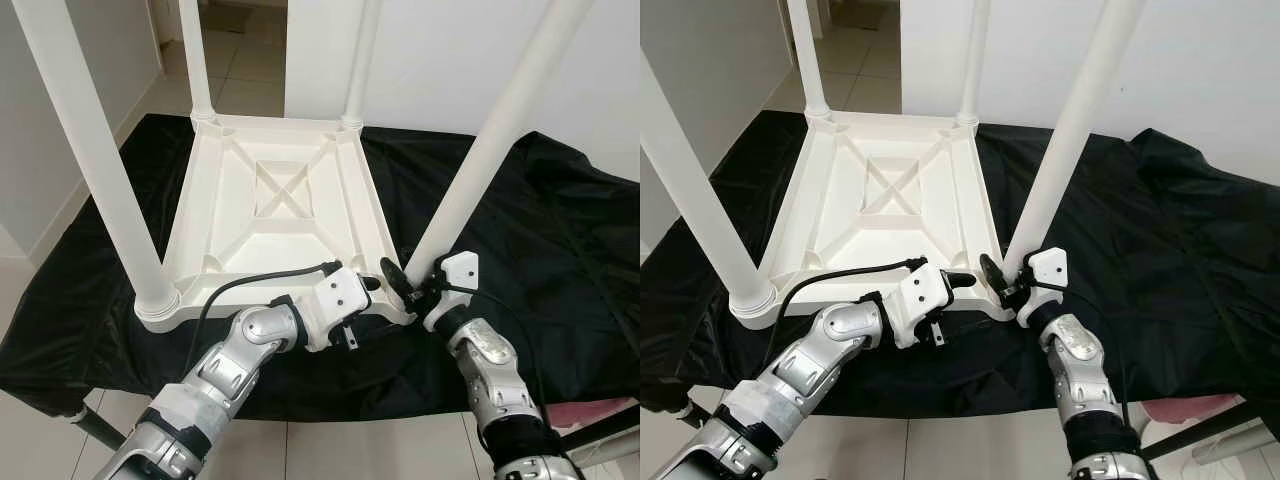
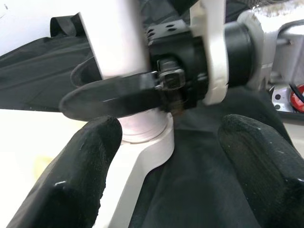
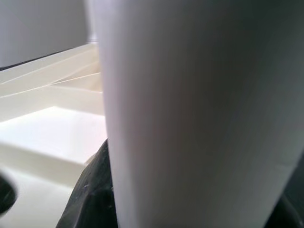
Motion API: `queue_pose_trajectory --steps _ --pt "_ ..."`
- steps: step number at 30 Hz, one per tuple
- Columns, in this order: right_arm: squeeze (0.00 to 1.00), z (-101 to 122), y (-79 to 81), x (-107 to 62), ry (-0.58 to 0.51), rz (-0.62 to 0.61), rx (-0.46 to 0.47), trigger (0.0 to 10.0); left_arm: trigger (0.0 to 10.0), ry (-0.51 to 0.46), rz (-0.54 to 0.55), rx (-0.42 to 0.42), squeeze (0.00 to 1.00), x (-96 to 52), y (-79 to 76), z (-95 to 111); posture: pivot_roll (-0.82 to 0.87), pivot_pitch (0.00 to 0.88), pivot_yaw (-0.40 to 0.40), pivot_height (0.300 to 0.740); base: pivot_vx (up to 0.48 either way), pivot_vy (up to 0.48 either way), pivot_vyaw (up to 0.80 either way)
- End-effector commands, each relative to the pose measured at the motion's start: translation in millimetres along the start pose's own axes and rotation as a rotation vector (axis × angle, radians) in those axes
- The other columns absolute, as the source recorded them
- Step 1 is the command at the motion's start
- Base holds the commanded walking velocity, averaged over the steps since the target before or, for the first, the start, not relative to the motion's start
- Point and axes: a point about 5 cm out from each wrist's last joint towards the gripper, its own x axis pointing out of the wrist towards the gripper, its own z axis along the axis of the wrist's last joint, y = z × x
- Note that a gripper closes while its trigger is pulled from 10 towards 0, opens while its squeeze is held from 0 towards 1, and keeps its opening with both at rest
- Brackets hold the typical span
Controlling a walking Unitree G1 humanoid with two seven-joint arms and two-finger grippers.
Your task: Building children table
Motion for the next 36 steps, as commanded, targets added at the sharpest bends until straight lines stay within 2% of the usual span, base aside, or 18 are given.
queue_pose_trajectory --steps 1,4,5,6,8,10,12,17,24,25,26,27,32,36 --pt "0.0 -7 -4.0 -6.1 0.049 -0.086 0.016 10.0 10.0 -0.007 -0.025 -0.004 0.0 2.4 -3.8 -2 -0.11 0.0 -0.04 0.74 0.0 0.0 0.0" --pt "0.0 -8 -3.1 -8.2 0.048 -0.188 0.043 10.0 10.0 -0.009 -0.033 -0.007 0.0 3.5 -4.5 -2 -0.11 0.0 -0.039 0.74 0.0 0.0 0.0" --pt "0.0 -12 -0.9 -13.1 0.061 -0.324 0.052 10.0 10.0 -0.014 -0.037 -0.008 0.0 4.9 -4.5 -1 -0.12 0.0 -0.036 0.74 0.0 0.0 0.0" --pt "0.0 -12 -0.9 -13.1 0.061 -0.324 0.052 10.0 10.0 -0.014 -0.037 -0.008 0.0 4.9 -4.5 -1 -0.12 0.0 -0.036 0.74 0.0 0.0 0.0" --pt "0.0 -16 2.0 -16.7 0.082 -0.408 0.05 10.0 10.0 -0.019 -0.039 -0.008 0.0 6.0 -4.5 0 -0.12 0.0 -0.04 0.74 0.0 0.0 0.0" --pt "0.0 -18 3.8 -17.7 0.087 -0.434 0.055 10.0 10.0 -0.021 -0.04 -0.009 0.0 6.6 -4.5 1 -0.11 0.0 -0.04 0.74 0.0 0.0 0.0" --pt "0.0 -21 12.0 -18.8 0.105 -0.465 0.058 10.0 10.0 -0.024 -0.041 -0.006 0.0 6.7 -5.1 1 -0.11 0.0 -0.043 0.74 0.0 0.0 0.0" --pt "0.0 -17 23.1 -18.0 0.099 -0.457 0.057 10.0 10.0 -0.03 -0.031 -0.013 0.0 4.9 -7.1 2 -0.09 0.0 -0.055 0.74 0.0 0.0 0.0" --pt "0.0 -15 27.0 -17.8 0.091 -0.45 0.03 10.0 10.0 -0.03 -0.024 -0.022 0.0 3.8 -9.9 1 -0.08 0.0 -0.064 0.74 0.0 0.0 0.0" --pt "0.71 -13 27.7 -18.5 0.075 -0.405 0.029 10.0 10.0 -0.029 -0.011 -0.023 0.0 1.2 -10.7 1 -0.07 0.0 -0.075 0.74 0.0 0.0 0.0" --pt "0.71 -13 27.7 -18.5 0.075 -0.405 0.029 10.0 10.0 -0.029 -0.011 -0.023 0.0 1.2 -10.7 1 -0.07 0.0 -0.075 0.74 0.0 0.0 0.0" --pt "1.0 -12 26.6 -19.1 0.06 -0.387 0.027 10.0 10.0 -0.029 -0.004 -0.023 0.0 0.6 -10.1 1 -0.06 0.0 -0.081 0.74 0.0 0.0 0.0" --pt "1.0 -7 22.6 -20.8 0.021 -0.354 0.023 10.0 10.0 -0.029 0.014 -0.016 0.0 -0.4 -7.6 3 -0.04 0.0 -0.088 0.74 0.0 0.0 0.0" --pt "1.0 -1 11.0 -28.6 -0.024 -0.301 -0.001 10.0 10.0 -0.032 0.048 -0.014 0.0 -3.8 -7.3 4 -0.04 0.0 -0.096 0.74 0.0 0.0 0.0"
